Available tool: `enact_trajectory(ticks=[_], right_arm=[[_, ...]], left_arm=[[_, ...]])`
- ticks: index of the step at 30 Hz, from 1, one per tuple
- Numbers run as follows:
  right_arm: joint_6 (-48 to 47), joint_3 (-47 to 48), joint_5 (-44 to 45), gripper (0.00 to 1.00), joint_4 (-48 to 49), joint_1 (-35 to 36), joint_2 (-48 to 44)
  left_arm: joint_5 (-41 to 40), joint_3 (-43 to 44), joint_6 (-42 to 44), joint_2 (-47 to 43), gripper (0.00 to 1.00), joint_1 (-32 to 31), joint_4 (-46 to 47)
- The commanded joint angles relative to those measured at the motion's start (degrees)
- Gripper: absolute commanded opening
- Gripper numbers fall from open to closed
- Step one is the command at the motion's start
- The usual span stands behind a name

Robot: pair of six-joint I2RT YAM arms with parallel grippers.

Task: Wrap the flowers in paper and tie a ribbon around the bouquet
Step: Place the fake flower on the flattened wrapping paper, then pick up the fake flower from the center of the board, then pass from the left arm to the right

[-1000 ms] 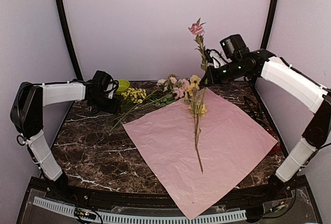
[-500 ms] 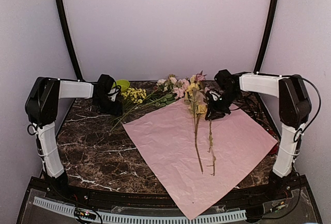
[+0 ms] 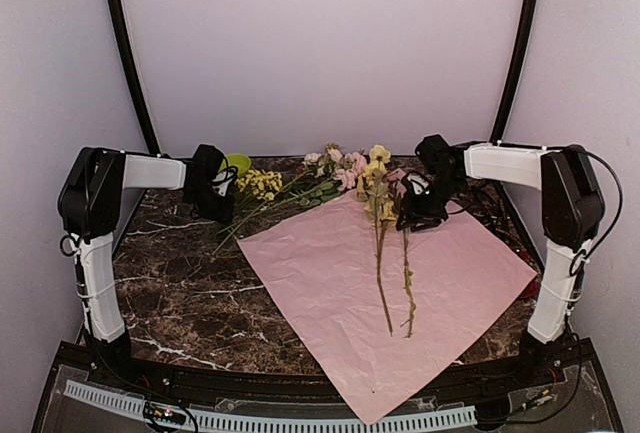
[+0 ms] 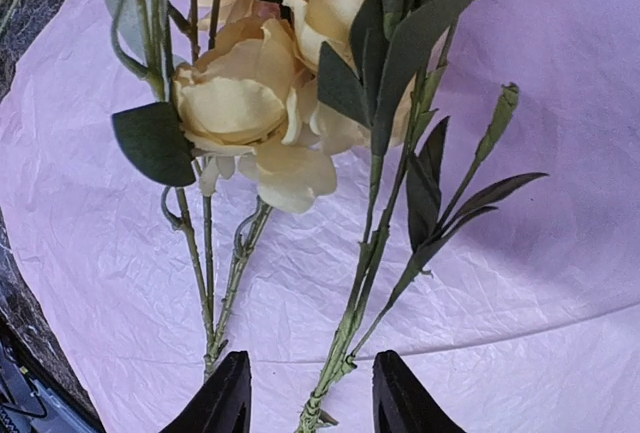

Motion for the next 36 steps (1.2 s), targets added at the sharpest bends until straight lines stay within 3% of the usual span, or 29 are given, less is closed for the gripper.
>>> enact_trajectory(ticks=[1, 4, 8, 13, 18, 23, 28, 32, 36], right_arm=[[0.66, -1.27, 3.32, 0.43, 0.04, 0.24, -5.50], [0.76, -1.32, 4.14, 0.43, -0.46, 0.32, -7.48], [1.06, -1.49, 5.01, 0.43, -0.72, 0.50, -11.05], [1.47, -1.40, 6.67, 0.44, 0.26, 1.27, -15.81], [-1.72, -2.98, 3.93, 0.45, 8.57, 5.35, -21.99], [-4.24, -6.95, -4.49, 0.47, 25.48, 12.31, -27.82], [0.81, -13.78, -12.92, 0.50, 49.28, 17.84, -30.47], [9.16, -18.46, -18.64, 0.54, 70.46, 20.71, -27.87], [12.20, -15.07, -18.60, 0.57, 75.90, 23.14, -23.09]], left_arm=[[-1.07, 1.96, 1.16, 1.29, 0.13, 0.87, -0.74], [-0.98, 2.07, 1.33, 1.27, 0.00, 1.05, -0.70], [-0.70, 2.08, 0.91, -0.89, 0.00, 1.06, -1.34], [3.51, -5.63, -1.30, -13.80, 0.00, 0.79, 6.72], [2.43, -8.92, -2.76, -25.57, 0.00, -2.44, 7.93], [6.87, -14.12, -4.33, -38.45, 0.00, -10.22, 16.24], [23.97, -25.12, -11.98, -47.57, 0.00, -16.77, 38.86], [28.00, -28.10, -14.87, -47.43, 0.00, -22.46, 48.95], [29.69, -29.48, -15.66, -45.68, 0.00, -26.43, 56.29]])
